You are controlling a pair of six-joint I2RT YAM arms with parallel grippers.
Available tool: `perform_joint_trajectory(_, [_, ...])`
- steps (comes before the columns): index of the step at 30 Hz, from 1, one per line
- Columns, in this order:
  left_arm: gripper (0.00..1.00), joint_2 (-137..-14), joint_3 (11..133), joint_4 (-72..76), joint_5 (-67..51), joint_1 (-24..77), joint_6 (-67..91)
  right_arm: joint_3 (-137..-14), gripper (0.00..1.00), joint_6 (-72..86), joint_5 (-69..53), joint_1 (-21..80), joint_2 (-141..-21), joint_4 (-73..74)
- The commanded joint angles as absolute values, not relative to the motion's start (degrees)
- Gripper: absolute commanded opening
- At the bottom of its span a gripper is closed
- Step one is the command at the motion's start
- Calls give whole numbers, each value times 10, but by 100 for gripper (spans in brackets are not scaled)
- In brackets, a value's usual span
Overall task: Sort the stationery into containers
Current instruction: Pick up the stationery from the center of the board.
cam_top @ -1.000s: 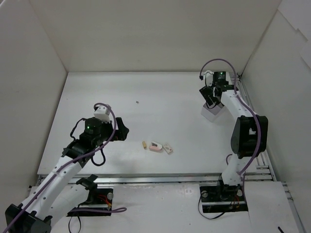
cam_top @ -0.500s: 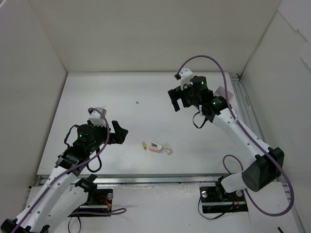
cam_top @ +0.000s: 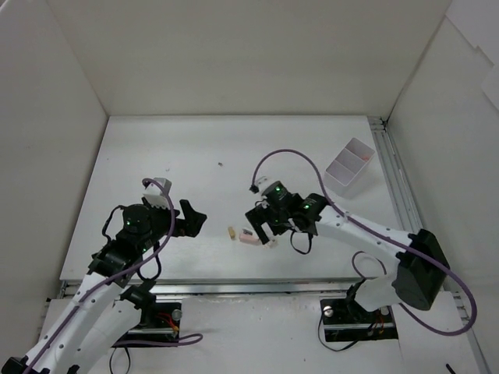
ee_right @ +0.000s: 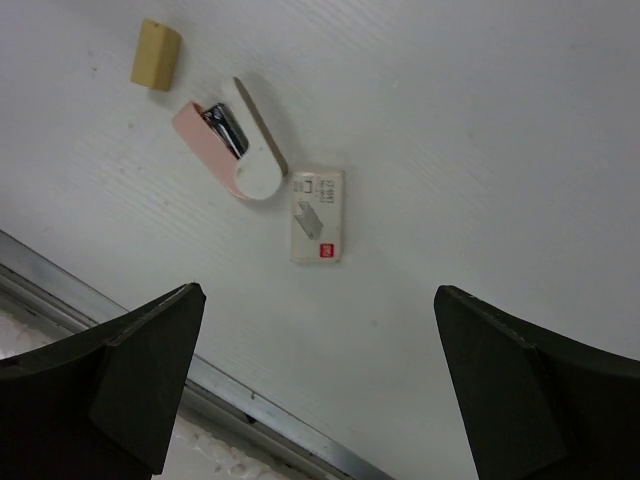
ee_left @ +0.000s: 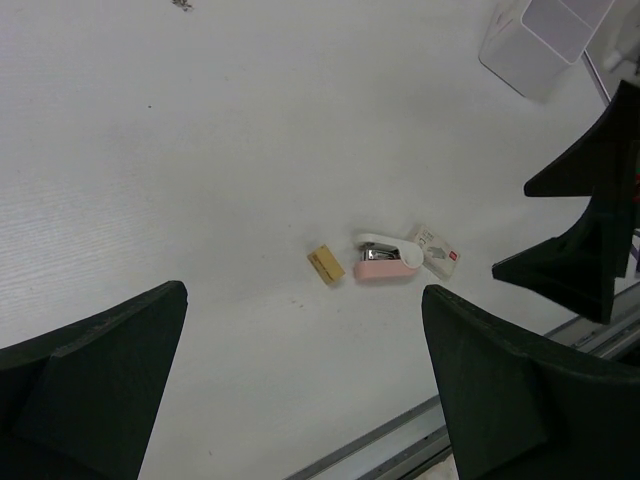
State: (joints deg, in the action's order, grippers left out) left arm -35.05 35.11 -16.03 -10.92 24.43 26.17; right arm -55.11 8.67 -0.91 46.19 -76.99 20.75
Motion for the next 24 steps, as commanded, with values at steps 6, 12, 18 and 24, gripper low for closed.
perform_joint_trajectory(6, [100, -333, 400, -216, -29, 252, 302, -719, 98, 139, 102, 565, -967, 110])
perform_joint_trajectory(12, [100, -317, 415, -325, 114, 252, 395, -800, 98, 155, 70, 573, -1075, 105])
perform_joint_trajectory(18, [100, -302, 413, -366, 155, 252, 436, -798, 74, 185, 59, 575, -1124, 104])
perform_joint_trajectory(24, [100, -316, 413, -363, 154, 252, 439, -793, 21, 193, 37, 576, -1132, 101])
